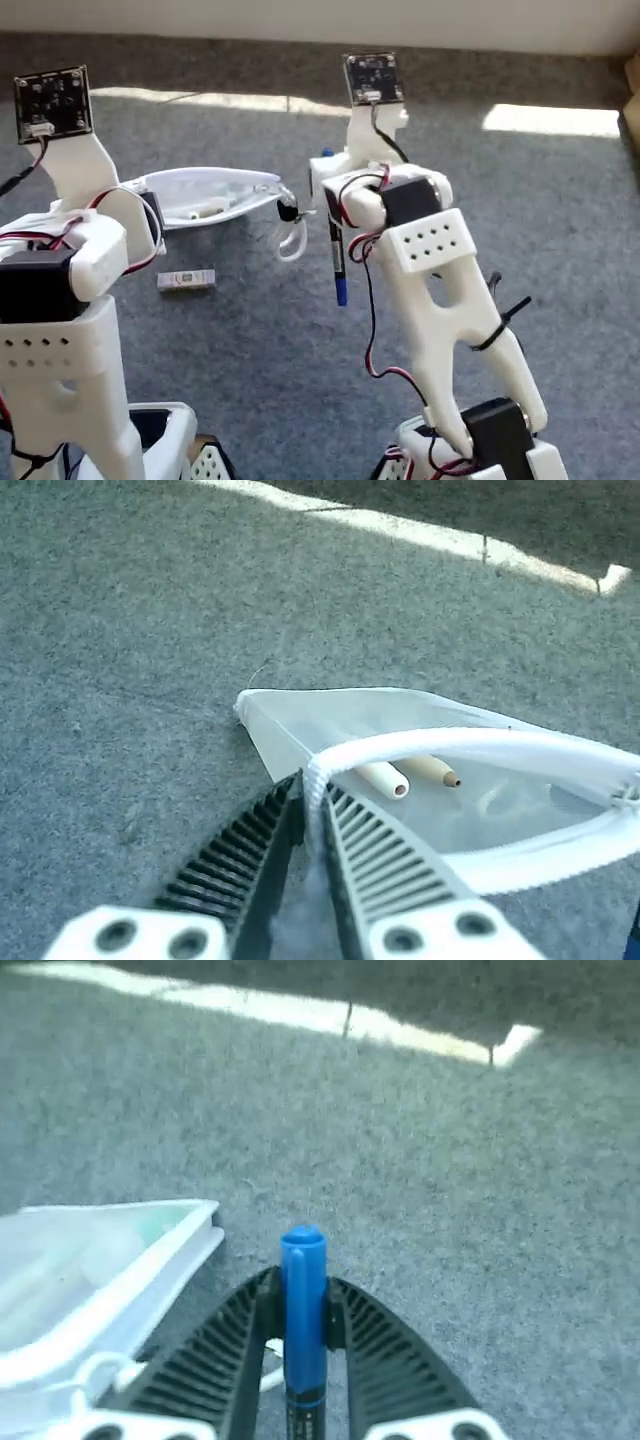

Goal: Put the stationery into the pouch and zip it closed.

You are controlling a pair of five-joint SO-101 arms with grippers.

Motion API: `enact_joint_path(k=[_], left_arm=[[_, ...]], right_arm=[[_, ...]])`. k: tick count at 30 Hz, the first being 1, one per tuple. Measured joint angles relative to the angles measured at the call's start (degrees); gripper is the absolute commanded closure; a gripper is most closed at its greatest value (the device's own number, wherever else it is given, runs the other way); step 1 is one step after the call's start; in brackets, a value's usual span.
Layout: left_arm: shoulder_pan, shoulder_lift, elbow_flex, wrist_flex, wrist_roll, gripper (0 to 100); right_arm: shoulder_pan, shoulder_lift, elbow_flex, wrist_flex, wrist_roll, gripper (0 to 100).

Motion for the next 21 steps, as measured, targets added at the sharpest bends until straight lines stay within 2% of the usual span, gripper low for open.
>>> enact_joint_path(k=[8,17,21], left_arm=[[0.0,0.0,0.18,0.0,0.0,99],[0.0,0.0,0.18,0.0,0.0,99],[0.0,0.0,0.18,0.0,0.0,99]], right_arm=[[-0.62,-13.27,0.0,0.0,-1.32,99.4],[-10.37,-22.33,0.0,0.0,-1.67,99.4],[-12.22,-24.18,0.0,-3.34,-1.67,99.4]])
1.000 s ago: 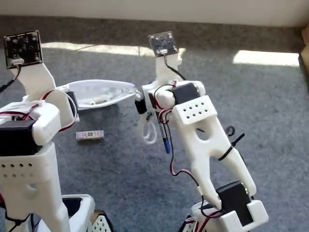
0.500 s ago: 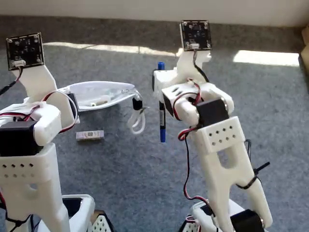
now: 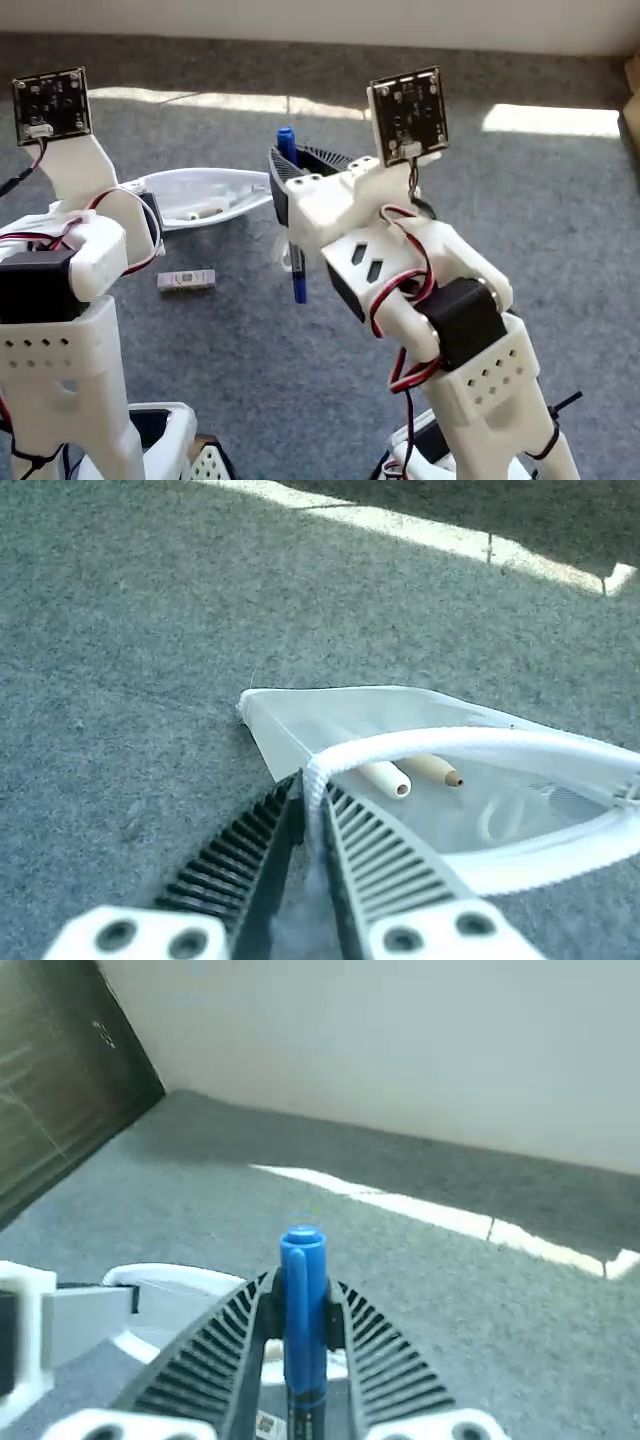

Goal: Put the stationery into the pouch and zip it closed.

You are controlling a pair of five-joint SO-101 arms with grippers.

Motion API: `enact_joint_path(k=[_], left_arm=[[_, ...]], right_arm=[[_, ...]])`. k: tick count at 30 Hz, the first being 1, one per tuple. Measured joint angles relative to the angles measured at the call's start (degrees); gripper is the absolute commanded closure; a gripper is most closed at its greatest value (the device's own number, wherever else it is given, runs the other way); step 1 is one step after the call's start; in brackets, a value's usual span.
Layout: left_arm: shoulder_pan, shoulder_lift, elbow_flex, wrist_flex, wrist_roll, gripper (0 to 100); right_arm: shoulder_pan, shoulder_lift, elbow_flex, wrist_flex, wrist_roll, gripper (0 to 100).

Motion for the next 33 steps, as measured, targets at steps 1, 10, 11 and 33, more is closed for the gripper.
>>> enact_joint_path(k=[1,10,11,33], left_arm=[[0.0,0.0,0.0,0.0,0.0,99],[0.0,0.0,0.0,0.0,0.0,99],[0.0,0.0,0.0,0.0,0.0,99],[-0.09,0.0,0.0,0.0,0.0,99]], right_arm=[[-0.09,-0.26,0.0,-1.49,0.0,99.4],[-0.35,-0.35,0.0,-17.32,0.0,99.4],[-0.35,-0.35,0.0,-18.37,0.0,99.4],[-6.59,-0.35,32.35,-71.3,0.88,99.4]])
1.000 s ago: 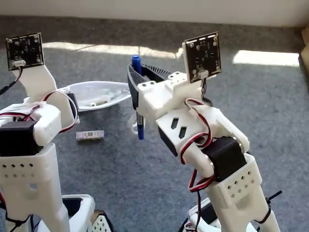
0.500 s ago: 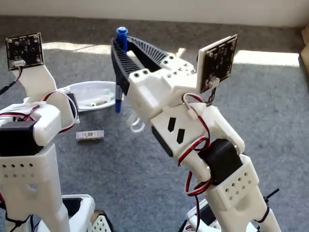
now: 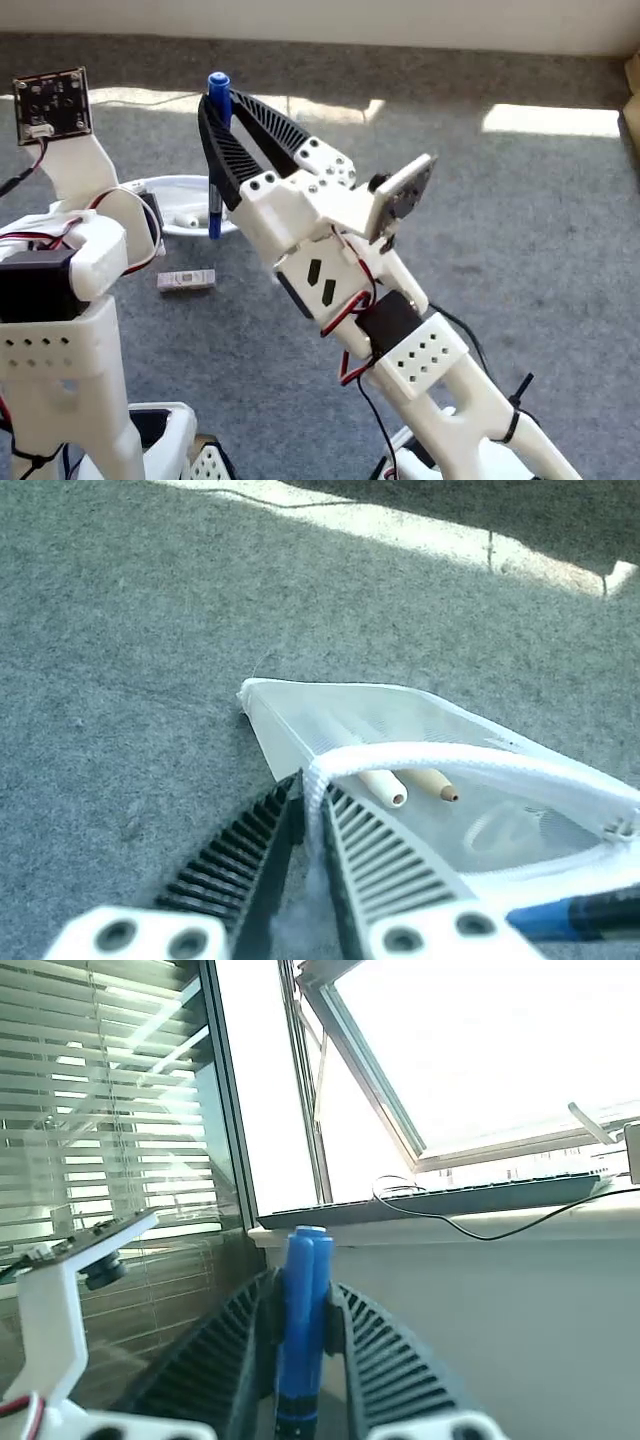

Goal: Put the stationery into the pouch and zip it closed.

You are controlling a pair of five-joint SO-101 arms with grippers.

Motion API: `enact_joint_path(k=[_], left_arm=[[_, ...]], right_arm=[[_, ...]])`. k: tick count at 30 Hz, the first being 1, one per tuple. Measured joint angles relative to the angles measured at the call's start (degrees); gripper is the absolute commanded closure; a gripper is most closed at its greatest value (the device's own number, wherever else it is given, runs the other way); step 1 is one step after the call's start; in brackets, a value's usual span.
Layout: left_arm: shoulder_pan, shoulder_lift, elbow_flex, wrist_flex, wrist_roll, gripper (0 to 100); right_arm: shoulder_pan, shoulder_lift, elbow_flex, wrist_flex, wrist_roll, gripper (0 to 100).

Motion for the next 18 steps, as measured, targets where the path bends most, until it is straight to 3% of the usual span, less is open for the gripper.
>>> enact_joint_path(k=[7,18], left_arm=[[0.0,0.0,0.0,0.0,0.0,99],[-1.05,0.0,0.0,0.0,0.0,99]], right_arm=[[0.0,-0.97,0.26,-0.88,0.09,99.4],[0.0,-0.97,2.29,-13.1,0.18,99.4]])
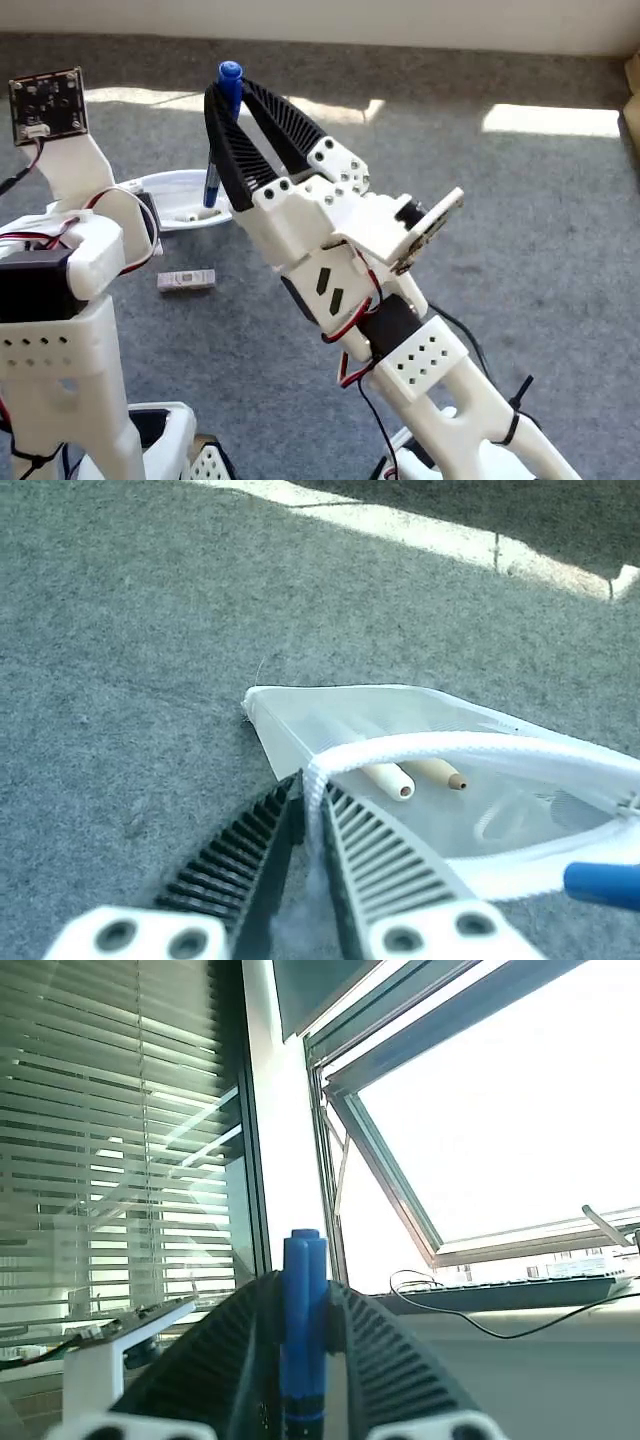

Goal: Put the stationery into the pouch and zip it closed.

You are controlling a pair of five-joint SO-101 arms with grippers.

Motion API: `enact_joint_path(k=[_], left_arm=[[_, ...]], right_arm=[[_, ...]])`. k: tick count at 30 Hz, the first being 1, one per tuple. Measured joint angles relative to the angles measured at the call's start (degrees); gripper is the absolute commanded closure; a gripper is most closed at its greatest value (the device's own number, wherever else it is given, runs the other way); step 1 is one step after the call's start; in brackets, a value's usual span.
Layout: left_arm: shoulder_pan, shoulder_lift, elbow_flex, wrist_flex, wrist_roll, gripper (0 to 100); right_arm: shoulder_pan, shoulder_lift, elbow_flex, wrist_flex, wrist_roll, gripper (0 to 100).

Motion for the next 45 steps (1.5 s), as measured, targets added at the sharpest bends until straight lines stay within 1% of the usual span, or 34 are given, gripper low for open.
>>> enact_joint_path(k=[6,9,14,21,22,26,28,35,38,39,41,45], left_arm=[[-0.09,0.0,0.0,0.0,0.0,99],[-0.09,0.0,0.0,0.0,0.0,99],[-0.7,0.0,0.0,0.0,0.0,99],[-0.7,0.0,0.0,0.0,0.0,99],[-0.7,0.0,0.0,0.0,0.0,99],[-0.7,0.0,0.0,0.0,0.0,99],[-0.7,0.0,0.0,0.0,0.0,99],[-0.7,0.0,0.0,0.0,0.0,99],[-0.7,0.0,0.09,0.0,0.0,99],[-0.7,0.0,0.09,0.0,0.0,99],[-0.7,0.0,0.09,0.0,0.0,99],[-0.7,0.0,0.09,0.0,0.0,99]], right_arm=[[0.0,0.09,0.09,-0.09,0.0,99.4],[0.0,1.85,0.09,-3.69,0.0,99.4],[0.0,9.32,0.09,-9.14,0.0,99.4],[0.0,13.98,0.09,-11.69,0.0,99.4],[0.0,13.98,0.09,-11.69,-0.44,99.4],[0.0,13.98,0.26,-11.69,-8.7,99.4],[0.0,13.98,1.23,-11.69,-11.25,99.4],[0.09,13.8,7.74,-11.69,-12.22,99.4],[0.09,10.37,12.66,-11.69,-12.22,99.4],[0.09,8.35,14.24,-11.34,-12.22,99.4],[0.09,3.43,16.53,-7.3,-12.22,99.4],[0.18,-5.63,17.85,6.33,-12.57,99.4]])
